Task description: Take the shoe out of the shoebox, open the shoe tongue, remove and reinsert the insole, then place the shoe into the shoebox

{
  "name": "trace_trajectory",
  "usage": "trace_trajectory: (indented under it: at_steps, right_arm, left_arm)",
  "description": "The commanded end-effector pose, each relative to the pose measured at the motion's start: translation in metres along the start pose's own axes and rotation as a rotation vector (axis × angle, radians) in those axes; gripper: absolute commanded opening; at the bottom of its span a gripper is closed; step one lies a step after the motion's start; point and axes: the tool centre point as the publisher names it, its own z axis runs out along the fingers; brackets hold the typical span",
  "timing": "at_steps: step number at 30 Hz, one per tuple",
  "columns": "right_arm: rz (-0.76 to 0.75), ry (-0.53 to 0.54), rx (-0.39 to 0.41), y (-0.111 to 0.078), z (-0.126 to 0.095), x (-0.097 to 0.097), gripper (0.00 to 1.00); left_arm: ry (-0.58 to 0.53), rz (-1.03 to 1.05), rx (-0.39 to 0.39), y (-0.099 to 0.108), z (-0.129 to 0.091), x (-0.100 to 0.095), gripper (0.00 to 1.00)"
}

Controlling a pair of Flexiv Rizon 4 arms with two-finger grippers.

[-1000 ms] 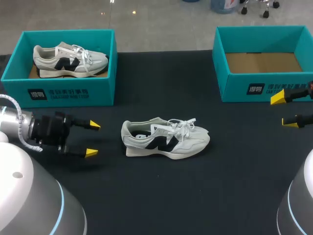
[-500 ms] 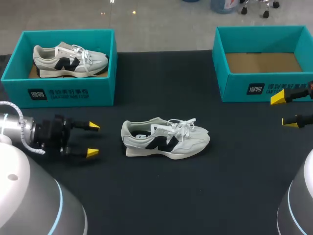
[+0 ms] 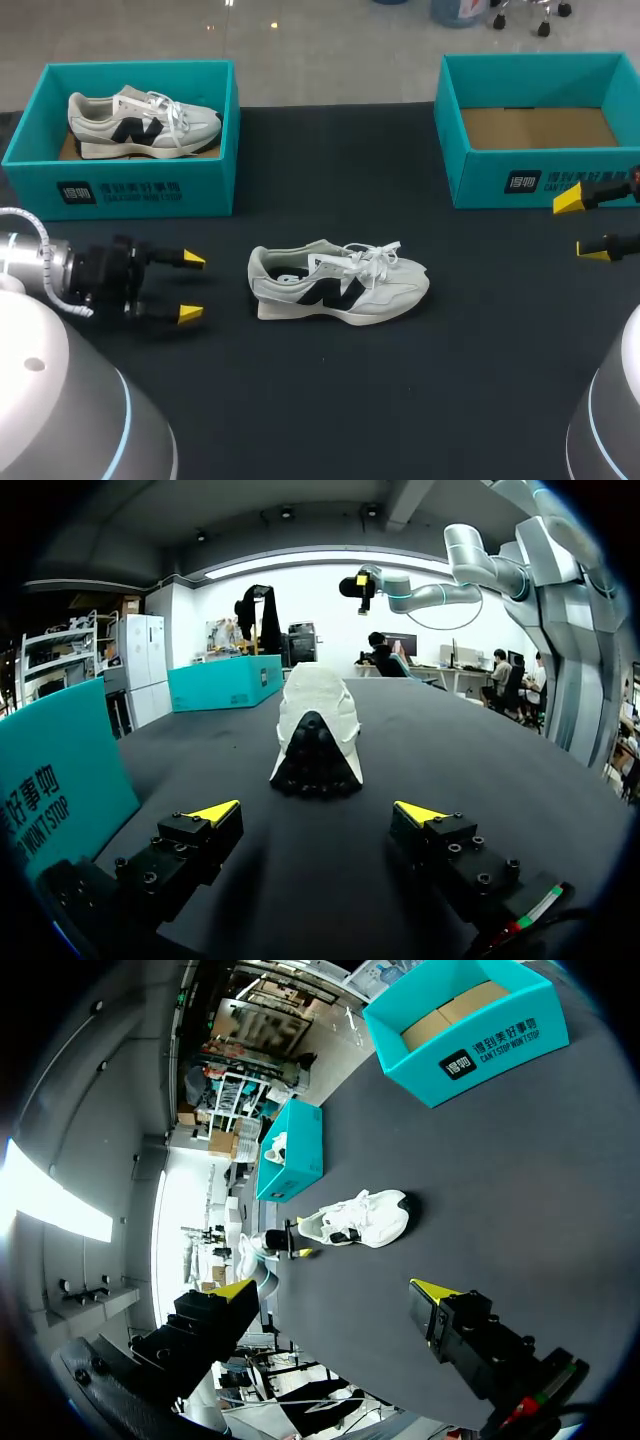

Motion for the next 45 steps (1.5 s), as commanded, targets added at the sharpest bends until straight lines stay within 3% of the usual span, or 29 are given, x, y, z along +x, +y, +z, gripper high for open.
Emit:
trace_trajectory:
  at_steps: [1, 8, 20, 27, 37, 45]
  right_arm:
    - [0.001, -0.003, -0.002, -0.001, 0.000, 0.000, 1.00]
    - [0.001, -0.003, -0.002, -0.001, 0.000, 0.000, 1.00]
    - [0.001, -0.003, -0.002, -0.001, 0.000, 0.000, 1.00]
    - [0.001, -0.003, -0.002, -0.001, 0.000, 0.000, 1.00]
    - [0.001, -0.003, -0.002, -0.001, 0.000, 0.000, 1.00]
    - [0.001, -0.003, -0.002, -0.001, 0.000, 0.000, 1.00]
  left_arm:
    - [0.006, -0.008, -0.017, -0.010, 0.006, -0.004, 1.00]
    - [0.029, -0.020, -0.016, -0.024, 0.009, -0.002, 1.00]
    - [0.029, -0.020, -0.016, -0.024, 0.009, -0.002, 1.00]
    - [-0.034, -0.055, -0.073, -0.022, 0.027, -0.001, 1.00]
    - [-0.019, -0.072, -0.137, -0.022, 0.063, -0.005, 1.00]
    - [-0.014, -0.067, -0.152, -0.025, 0.074, -0.008, 1.00]
